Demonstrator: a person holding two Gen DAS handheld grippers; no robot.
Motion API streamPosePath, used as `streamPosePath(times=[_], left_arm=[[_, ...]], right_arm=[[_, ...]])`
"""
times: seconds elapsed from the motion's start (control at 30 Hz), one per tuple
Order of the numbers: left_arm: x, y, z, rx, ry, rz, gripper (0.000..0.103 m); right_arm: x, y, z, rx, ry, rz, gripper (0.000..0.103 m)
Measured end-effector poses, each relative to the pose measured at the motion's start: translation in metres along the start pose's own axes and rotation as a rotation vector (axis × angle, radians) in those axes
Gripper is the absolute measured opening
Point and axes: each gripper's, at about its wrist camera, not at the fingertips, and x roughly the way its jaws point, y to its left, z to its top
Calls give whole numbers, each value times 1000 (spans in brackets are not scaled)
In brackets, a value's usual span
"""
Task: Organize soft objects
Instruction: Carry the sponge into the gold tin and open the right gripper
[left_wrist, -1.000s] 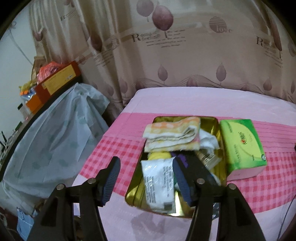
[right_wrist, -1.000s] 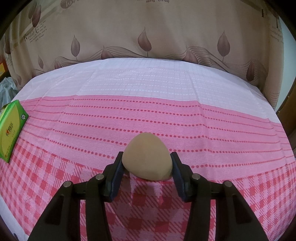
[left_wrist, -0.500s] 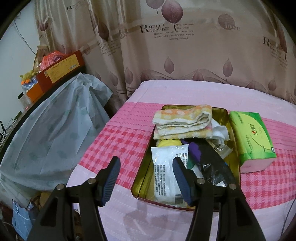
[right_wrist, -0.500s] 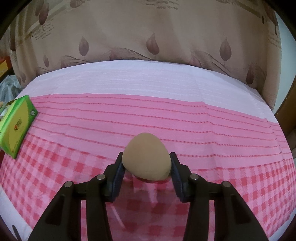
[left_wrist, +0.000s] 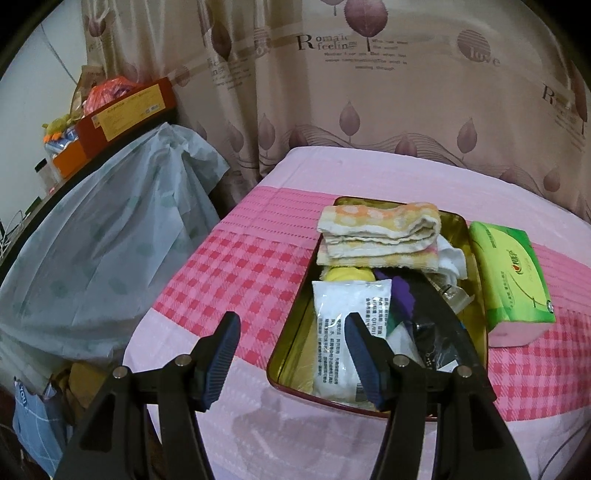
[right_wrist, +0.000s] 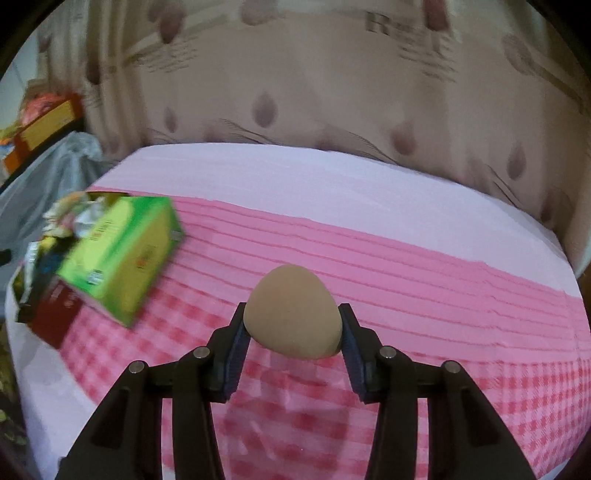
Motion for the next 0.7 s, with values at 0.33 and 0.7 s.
streamPosePath(times=[0.33, 0.7], left_arm=[[7, 12, 0, -56, 28, -20, 60], [11, 24, -2, -113, 37, -18, 60]], right_arm=[[-7, 93, 30, -137, -32, 143, 43], [4, 197, 45, -266, -26, 282, 43]])
